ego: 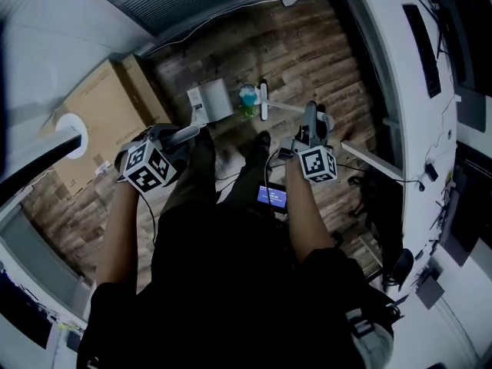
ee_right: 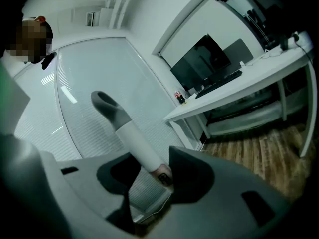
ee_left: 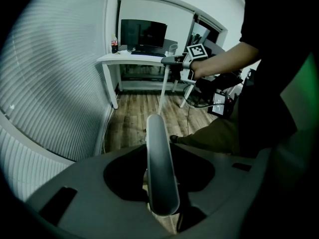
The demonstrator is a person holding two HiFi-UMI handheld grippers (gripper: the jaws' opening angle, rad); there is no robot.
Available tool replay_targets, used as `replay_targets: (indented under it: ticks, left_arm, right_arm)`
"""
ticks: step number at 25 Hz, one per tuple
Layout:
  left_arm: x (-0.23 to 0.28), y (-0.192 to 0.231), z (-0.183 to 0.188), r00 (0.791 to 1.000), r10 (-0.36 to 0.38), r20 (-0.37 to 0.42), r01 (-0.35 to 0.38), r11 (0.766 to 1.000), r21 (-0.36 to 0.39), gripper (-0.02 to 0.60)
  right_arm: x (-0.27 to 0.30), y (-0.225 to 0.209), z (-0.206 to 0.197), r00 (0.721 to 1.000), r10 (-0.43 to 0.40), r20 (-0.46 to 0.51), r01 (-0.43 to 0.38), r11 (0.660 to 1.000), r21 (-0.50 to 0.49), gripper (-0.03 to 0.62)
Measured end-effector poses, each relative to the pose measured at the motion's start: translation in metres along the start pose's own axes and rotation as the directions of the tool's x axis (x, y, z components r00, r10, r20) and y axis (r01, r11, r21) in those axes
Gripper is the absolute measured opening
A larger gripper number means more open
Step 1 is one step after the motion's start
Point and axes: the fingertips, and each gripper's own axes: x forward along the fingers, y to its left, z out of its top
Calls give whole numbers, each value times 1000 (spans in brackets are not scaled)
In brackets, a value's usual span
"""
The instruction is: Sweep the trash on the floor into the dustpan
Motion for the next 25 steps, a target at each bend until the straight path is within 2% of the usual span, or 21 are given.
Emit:
replay_targets:
  ticks: [7,11,15,18,22,25]
  left_arm:
    - [2,5,6,999,-19,28,19,1000,1,129]
    - [3,2,7,999,-25,43,25,1000,-1,129]
    - [3,3,6,999,-24,49,24,1000,0,126]
    - [7,0,8,999,-29,45,29,1000,6,126]
    - [11,-3,2,1000,-24,13,24,1000,20,109]
    - [12,1,-2,1000,-6,15,6,1000,-1,106]
  right_arm:
    - [-9,64,-42,991,113,-72,-111,993,29,173]
    - [-17,82,-49,989,137,-58,-130,984,119,176]
    - [-20,91,-52,983,182,-29,-170,956,237,178]
    - [-20,96,-48,975,220,-24,-206,941,269,178]
    - [-25,86,-23,978,208,10,-204,948,242,175]
    - [-28,78,3,978,204,46,-209,952,222,172]
